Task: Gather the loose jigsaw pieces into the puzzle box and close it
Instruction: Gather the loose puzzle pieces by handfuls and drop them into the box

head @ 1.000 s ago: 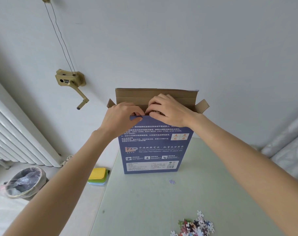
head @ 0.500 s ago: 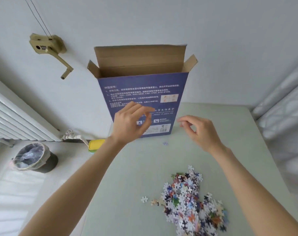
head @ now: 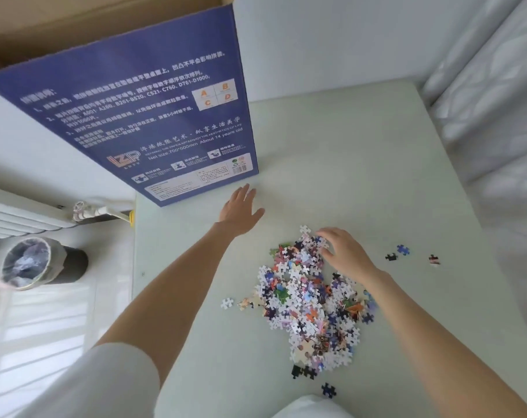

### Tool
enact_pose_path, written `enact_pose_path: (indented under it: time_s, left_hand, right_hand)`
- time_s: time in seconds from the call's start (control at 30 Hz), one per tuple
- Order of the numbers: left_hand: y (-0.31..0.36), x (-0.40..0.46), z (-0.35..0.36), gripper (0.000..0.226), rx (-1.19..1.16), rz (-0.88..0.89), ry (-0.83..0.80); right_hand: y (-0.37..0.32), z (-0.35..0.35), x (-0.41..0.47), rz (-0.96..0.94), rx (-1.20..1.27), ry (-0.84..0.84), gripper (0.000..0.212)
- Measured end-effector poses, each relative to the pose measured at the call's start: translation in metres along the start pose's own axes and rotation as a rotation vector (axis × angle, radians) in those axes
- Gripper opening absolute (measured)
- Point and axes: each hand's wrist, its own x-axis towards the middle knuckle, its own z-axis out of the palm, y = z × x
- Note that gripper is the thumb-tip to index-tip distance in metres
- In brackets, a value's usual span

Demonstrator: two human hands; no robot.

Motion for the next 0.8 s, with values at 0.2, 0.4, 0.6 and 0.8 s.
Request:
enact_pose_path:
  time_s: [0.2,0.4,0.6,0.8]
  left_hand:
    - [0.015,-0.028,0.03,0.066,0.071,0.055,-0.001]
    - [0.049,-0.106,0.058,0.095,0.05,0.202,-0.122]
    - [0.067,-0.123,0.068,0.113,0.129,0.145,-0.194]
    - [0.074,-0.123,0.065,0.082,-0.149,0.057,-0.213]
  right_hand:
    - [-0.008,0.021,0.007,0.046,-0.119,-0.093,0.07]
    - [-0.02,0.03,-0.022,-0.173,-0.226,-0.256,0.103]
    - [-0.028,0.039,-0.039,-0.08,-0.232,-0.188,0.116]
    - [-0.039,0.042,-0.043,0.025,-0.092,-0.172,0.088]
